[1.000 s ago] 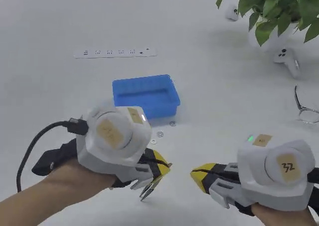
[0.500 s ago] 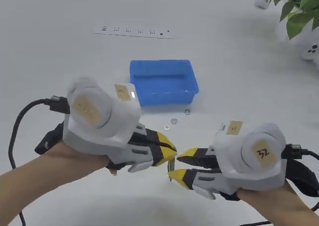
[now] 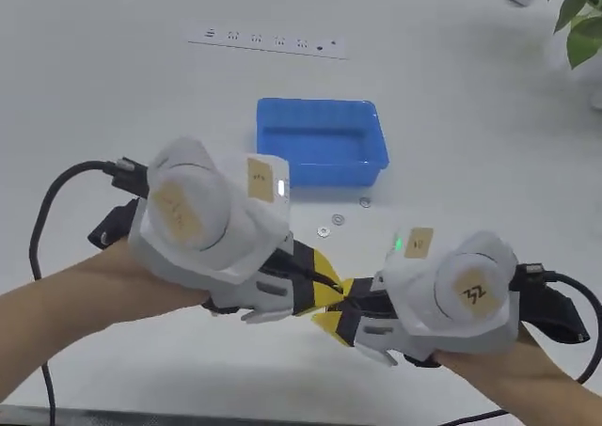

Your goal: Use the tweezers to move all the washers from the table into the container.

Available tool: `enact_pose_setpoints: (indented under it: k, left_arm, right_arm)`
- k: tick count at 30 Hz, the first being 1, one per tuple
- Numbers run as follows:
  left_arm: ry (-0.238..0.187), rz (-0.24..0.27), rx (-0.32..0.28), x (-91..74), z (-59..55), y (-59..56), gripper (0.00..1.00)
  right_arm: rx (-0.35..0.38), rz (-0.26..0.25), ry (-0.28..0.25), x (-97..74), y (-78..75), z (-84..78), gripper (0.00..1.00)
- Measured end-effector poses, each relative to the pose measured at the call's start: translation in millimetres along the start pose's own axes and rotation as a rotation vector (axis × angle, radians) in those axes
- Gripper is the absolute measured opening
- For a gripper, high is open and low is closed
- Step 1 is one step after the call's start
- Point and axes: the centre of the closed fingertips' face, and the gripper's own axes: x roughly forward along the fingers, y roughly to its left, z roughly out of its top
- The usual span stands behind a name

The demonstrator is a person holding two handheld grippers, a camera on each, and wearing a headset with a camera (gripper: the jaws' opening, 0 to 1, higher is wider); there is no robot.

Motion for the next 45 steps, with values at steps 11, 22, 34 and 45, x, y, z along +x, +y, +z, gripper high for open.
enact_pose_setpoints:
  k: [11, 22, 34, 45]
  left_arm:
    - [-0.2, 0.193, -0.421, -36.2, -4.2, 23.2, 0.24]
    - [-0.143, 0.493, -0.561, -83.7, -47.7, 25.2, 0.49]
    - [-0.073, 0.659, -0.656, -105.5, -75.1, 8.5, 0.77]
    - [-0.032, 0.756, -0.702, -117.5, -103.4, 1.3, 0.91]
  right_arm:
    - [0.135, -0.141, -0.084, -17.0, -28.0, 15.8, 0.02]
    - [0.186, -0.257, -0.127, -27.0, -75.7, 29.7, 0.02]
    - [0.178, -0.275, -0.109, -16.0, -103.0, 35.3, 0.03]
    - [0.157, -0.26, -0.052, 3.9, -114.8, 30.9, 0.03]
